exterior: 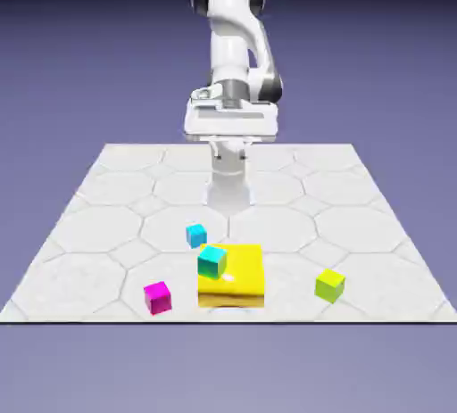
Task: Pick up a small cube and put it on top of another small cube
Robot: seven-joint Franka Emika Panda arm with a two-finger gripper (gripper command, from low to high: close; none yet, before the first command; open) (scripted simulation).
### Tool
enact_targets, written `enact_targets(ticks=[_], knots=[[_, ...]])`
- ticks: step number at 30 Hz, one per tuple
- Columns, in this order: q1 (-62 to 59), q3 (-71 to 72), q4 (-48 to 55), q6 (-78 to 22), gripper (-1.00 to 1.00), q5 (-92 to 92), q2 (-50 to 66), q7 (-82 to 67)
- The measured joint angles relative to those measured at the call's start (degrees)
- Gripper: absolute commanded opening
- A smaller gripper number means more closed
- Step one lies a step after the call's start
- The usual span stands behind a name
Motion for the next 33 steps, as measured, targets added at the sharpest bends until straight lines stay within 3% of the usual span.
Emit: enact_targets(ticks=[24,31,32,33], knots=[[40.94,-10.33,24.06,-19.43,0.0,-39.27,47.79,-59.8],[42.37,-13.81,28.38,-12.76,0.0,-44.61,59.36,-56.72],[42.4,-14.07,28.68,-12.18,-1.0,-44.96,60.2,-56.35],[42.4,-14.07,28.68,-12.18,-1.0,-44.96,60.2,-56.35]])
